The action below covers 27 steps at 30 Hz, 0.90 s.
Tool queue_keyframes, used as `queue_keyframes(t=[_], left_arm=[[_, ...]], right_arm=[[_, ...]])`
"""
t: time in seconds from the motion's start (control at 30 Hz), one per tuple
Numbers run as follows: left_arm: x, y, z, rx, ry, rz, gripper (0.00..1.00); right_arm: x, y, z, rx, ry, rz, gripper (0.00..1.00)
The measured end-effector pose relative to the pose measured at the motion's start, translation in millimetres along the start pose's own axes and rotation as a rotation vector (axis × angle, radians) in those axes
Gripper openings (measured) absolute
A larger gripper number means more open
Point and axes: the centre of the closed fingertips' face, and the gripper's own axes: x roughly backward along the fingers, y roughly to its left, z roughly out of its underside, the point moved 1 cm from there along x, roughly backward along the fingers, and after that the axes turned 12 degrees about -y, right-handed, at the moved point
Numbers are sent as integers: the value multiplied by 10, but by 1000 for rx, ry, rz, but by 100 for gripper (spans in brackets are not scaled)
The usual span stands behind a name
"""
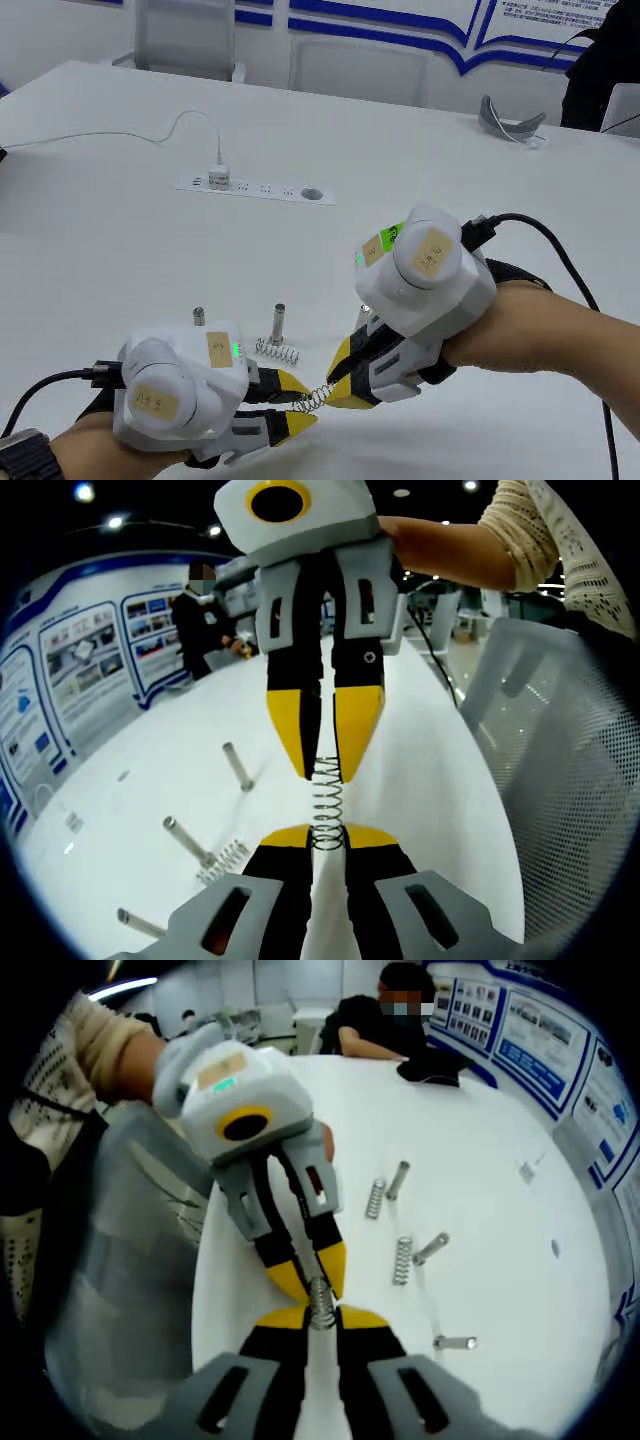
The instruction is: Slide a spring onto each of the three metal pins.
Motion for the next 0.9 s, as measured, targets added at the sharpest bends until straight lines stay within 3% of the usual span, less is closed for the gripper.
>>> queue_keyframes(t=[0.6,0.9], left_arm=[[-15,19,-52,19,-24,-7,11],[-22,27,-57,30,-33,-14,13]], right_arm=[[-21,-8,-210,5,-79,19,12],[-20,-28,-200,9,-61,25,12]])
